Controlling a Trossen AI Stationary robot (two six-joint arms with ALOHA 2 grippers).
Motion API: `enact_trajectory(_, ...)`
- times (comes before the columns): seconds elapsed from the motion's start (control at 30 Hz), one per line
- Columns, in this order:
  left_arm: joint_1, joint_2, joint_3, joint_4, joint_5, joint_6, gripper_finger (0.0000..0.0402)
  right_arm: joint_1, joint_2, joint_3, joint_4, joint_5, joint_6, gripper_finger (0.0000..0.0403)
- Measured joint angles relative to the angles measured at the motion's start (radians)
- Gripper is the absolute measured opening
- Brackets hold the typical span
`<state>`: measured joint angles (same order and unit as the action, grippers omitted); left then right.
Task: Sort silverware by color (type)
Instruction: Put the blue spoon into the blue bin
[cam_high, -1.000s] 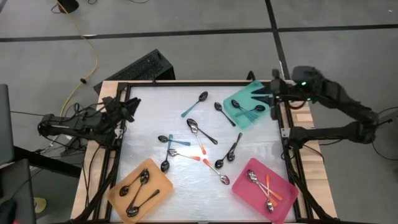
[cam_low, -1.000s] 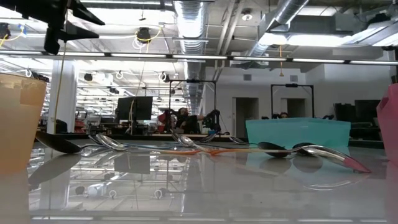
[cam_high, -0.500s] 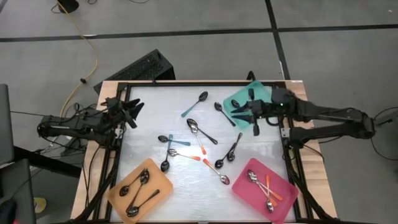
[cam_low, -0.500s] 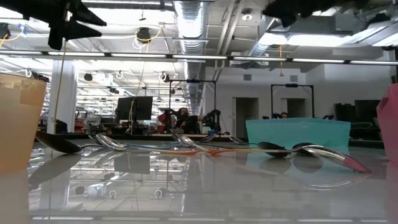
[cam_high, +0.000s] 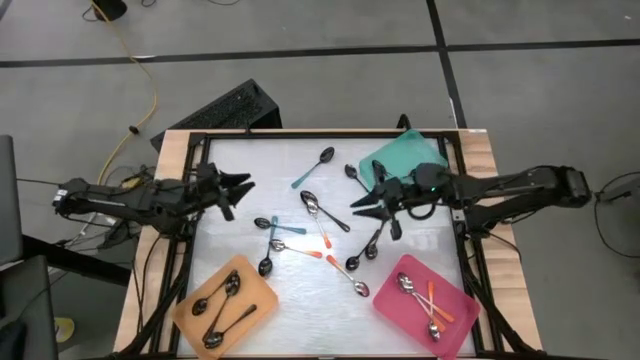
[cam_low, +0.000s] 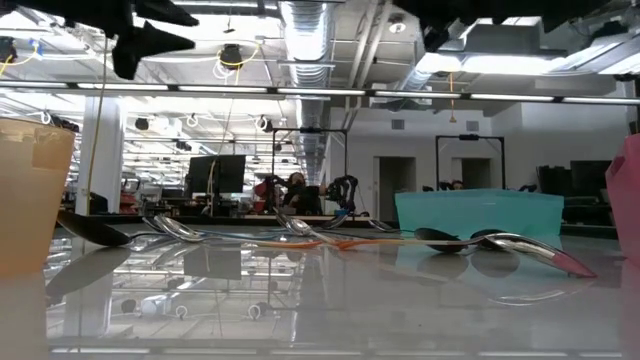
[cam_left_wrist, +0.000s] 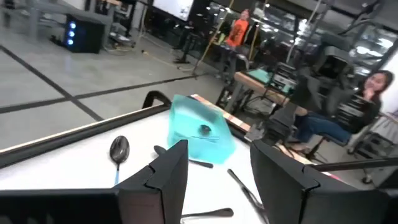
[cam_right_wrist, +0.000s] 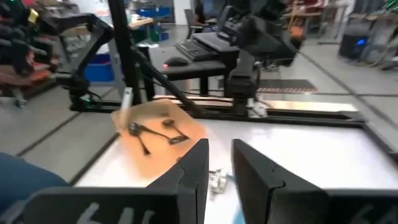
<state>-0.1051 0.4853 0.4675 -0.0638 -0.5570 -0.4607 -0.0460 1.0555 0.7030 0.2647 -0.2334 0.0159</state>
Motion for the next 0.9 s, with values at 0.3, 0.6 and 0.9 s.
enact_trajectory(0.3, 0.000, 0.130, 0.000, 0.264, 0.105, 0.096, 0.0157, 0.042, 0.081, 0.090, 0.061, -0.002, 0.120, 0.0096)
enact_trajectory(0.6, 0.000, 0.123, 0.001, 0.435, 0.257, 0.099, 0.0157, 0.071, 0.008, 0.191, 0.048, -0.007, 0.048, 0.0096)
enact_trajectory(0.9, 0.000, 0.124, 0.001, 0.466, 0.254, 0.083, 0.0157, 0.137, -0.031, 0.216, 0.055, -0.006, 0.063, 0.0096)
